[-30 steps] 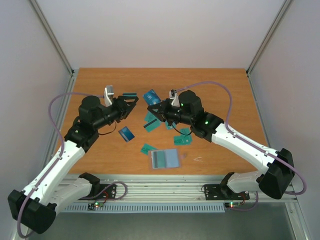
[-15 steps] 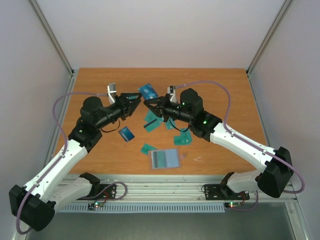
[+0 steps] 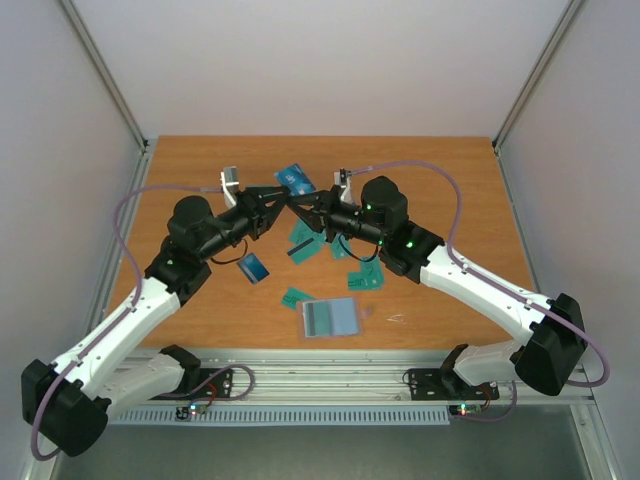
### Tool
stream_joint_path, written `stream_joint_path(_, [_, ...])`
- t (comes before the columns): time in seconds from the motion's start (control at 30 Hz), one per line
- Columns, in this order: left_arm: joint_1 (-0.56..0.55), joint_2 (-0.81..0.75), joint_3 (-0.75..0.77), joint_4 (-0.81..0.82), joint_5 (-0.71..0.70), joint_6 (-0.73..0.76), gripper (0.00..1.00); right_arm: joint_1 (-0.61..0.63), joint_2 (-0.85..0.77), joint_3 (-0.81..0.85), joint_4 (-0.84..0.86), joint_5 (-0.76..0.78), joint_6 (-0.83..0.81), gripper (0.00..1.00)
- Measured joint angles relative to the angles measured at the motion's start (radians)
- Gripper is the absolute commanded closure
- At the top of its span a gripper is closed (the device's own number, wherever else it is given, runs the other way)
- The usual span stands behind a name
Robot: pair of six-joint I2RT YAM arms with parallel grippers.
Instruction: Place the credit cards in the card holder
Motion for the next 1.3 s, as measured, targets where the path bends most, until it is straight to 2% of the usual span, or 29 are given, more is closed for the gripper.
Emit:
stream_joint_path(0.57, [-0.028, 0.03, -0.016, 0.041, -0.031, -0.002, 0.93, 0.002, -0.034, -0.041, -0.002, -0.017, 0.005, 0.99])
stream_joint_path(0.67, [-0.03, 0.038, -0.016, 0.046, -0.031, -0.002, 0.99, 0.001, -0.035, -0.049, -0.001, -0.016, 0.005, 0.99])
stream_joint_path(0.8, [-0.031, 0.04, -0.017, 0.054, -0.031, -0.006, 1.0, -0.001, -0.037, -0.059, 0.007, -0.016, 0.005, 0.98])
stream_joint_path(0.83, [-0.032, 0.04, -0.018, 0.056, -0.031, -0.006, 1.0, -0.001, -0.04, -0.064, 0.012, -0.017, 0.005, 0.95])
stream_joint_path(0.97, [-0.036, 0.039, -0.025, 0.057, -0.03, -0.005, 1.0, -0.001, -0.058, -0.085, 0.001, -0.033, -0.002, 0.52])
stream_joint_path(1.03, [-0.036, 0.033, -0.026, 0.031, -0.029, 0.003, 1.0, 0.0, -0.079, -0.092, -0.048, -0.052, -0.025, 0.4])
stream_joint_path(1.2, [-0.036, -0.026, -0.047, -0.118, -0.002, 0.071, 1.0, -0.031, -0.186, -0.094, -0.304, -0.07, -0.148, 0.32])
stream_joint_path(1.3, [-0.039, -0.06, -0.08, -0.233, 0.046, 0.134, 1.0, -0.061, -0.238, -0.073, -0.522, -0.039, -0.275, 0.32])
